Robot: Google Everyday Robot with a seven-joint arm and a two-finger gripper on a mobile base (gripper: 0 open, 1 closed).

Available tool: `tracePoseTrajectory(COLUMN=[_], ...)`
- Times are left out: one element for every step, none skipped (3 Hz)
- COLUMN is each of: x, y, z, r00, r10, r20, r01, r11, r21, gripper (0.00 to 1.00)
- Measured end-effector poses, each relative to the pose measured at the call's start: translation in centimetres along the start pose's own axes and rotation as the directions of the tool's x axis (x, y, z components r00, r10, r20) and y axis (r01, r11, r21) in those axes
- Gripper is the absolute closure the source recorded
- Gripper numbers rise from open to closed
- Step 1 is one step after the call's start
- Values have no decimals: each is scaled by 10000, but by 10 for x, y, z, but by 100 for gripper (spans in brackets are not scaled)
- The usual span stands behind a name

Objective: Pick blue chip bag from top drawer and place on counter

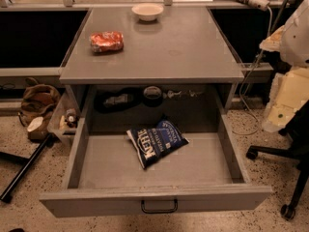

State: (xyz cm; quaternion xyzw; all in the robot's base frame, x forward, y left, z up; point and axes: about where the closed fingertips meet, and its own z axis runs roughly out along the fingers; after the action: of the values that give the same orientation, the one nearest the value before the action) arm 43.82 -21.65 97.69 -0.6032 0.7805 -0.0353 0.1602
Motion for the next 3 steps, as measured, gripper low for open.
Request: tracePoseTrajectory(x=[0, -3, -14], y=[0, 1, 9], z=[0, 12, 58], r00=[10000, 9999, 9973], r10=[0, -31, -102], r20=[0, 166, 728], r01=[0, 33, 134], r11=[10000, 10000, 9990], r21=[0, -86, -433], gripper=[0, 0, 0])
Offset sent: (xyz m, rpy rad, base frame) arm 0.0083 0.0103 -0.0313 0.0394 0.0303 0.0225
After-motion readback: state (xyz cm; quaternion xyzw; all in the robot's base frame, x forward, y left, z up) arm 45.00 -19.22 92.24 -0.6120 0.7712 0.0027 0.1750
